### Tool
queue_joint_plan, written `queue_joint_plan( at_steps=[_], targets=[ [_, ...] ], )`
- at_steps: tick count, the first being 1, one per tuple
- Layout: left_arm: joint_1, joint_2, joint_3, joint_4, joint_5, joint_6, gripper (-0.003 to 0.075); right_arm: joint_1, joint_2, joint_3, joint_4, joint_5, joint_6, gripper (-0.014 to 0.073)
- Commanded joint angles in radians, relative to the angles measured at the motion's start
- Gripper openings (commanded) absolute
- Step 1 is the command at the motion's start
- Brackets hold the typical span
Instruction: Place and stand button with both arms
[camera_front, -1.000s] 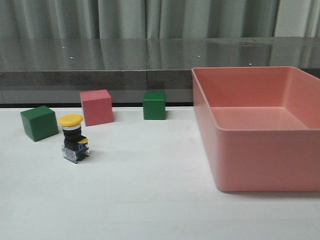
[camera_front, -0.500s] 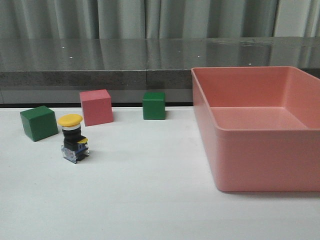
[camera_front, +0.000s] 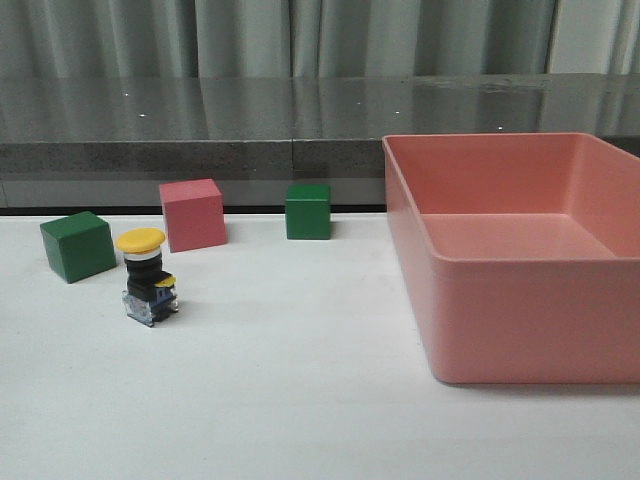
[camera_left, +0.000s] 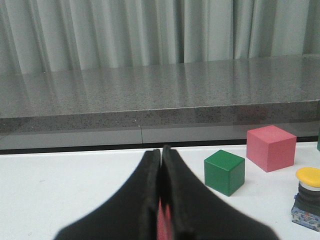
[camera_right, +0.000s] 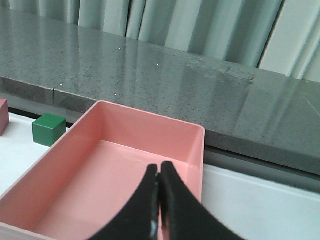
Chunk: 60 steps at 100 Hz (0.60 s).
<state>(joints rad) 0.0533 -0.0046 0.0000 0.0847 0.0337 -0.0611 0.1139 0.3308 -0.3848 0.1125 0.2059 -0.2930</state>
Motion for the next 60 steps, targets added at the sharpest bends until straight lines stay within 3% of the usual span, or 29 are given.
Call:
queue_joint_plan(
  at_steps=[1, 43, 60],
  targets=[
    [0.001, -0.033, 0.030, -0.009, -0.081, -0.013, -0.0019, -0.007, 0.004, -0.027, 0.005, -0.081, 0.000, -0.0109],
    [0.001, -0.033, 0.030, -0.009, -0.081, -0.013, -0.0019, -0.007, -0.010, 0.008, -0.028, -0.098, 0.006, -0.0109],
    [0.001, -0.033, 0.030, -0.009, -0.081, -0.013, -0.0019, -0.007, -0.112, 0.131, -0.064, -0.159, 0.175, -0.0109]
  ],
)
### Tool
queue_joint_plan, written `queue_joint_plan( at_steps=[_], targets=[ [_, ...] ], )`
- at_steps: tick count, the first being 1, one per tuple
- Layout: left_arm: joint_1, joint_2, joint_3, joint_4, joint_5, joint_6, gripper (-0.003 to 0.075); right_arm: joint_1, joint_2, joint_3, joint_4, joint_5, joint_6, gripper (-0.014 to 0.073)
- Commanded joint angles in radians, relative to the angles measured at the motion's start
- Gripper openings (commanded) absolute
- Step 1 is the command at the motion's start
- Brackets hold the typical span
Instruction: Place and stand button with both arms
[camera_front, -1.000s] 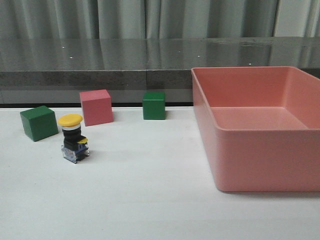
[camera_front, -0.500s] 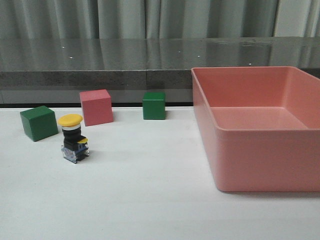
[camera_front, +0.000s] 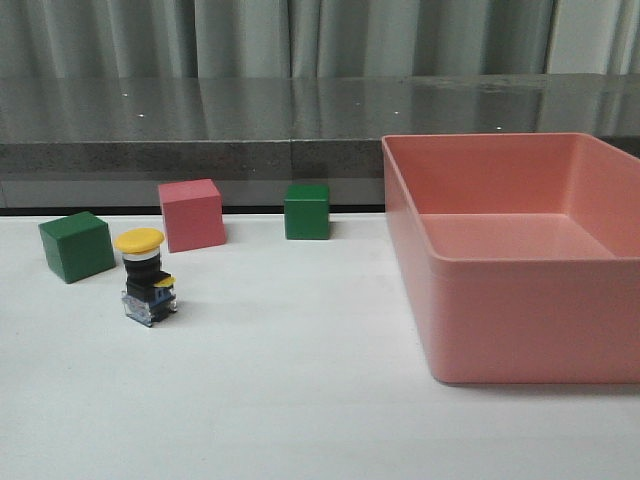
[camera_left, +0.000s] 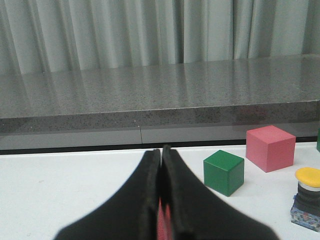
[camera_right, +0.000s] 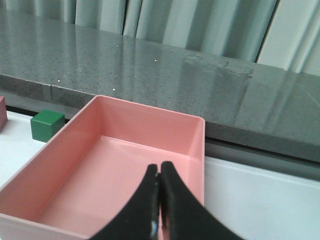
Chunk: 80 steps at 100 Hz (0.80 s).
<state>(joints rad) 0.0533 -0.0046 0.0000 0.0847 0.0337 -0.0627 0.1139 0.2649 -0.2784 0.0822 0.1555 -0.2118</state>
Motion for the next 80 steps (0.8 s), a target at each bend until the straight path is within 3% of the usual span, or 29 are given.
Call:
queue_joint_plan(
  at_steps=[1, 28, 48, 80],
  targets=[
    [0.001, -0.033, 0.030, -0.009, -0.081, -0.012, -0.0019, -0.007, -0.052, 0.030, -0.040, -0.108, 0.101, -0.0109],
    [0.001, -0.033, 0.030, -0.009, -0.081, -0.012, -0.0019, -0.067, -0.259, 0.214, -0.082, -0.108, 0.273, -0.0109],
    [0.001, -0.033, 0.030, -0.009, -0.081, -0.012, -0.0019, -0.088, -0.296, 0.293, -0.082, -0.156, 0.276, -0.0109],
    [0.001, -0.033, 0.030, -0.009, -0.081, -0.012, -0.0019, -0.088, -0.296, 0.292, -0.096, -0.162, 0.276, -0.0109]
  ],
)
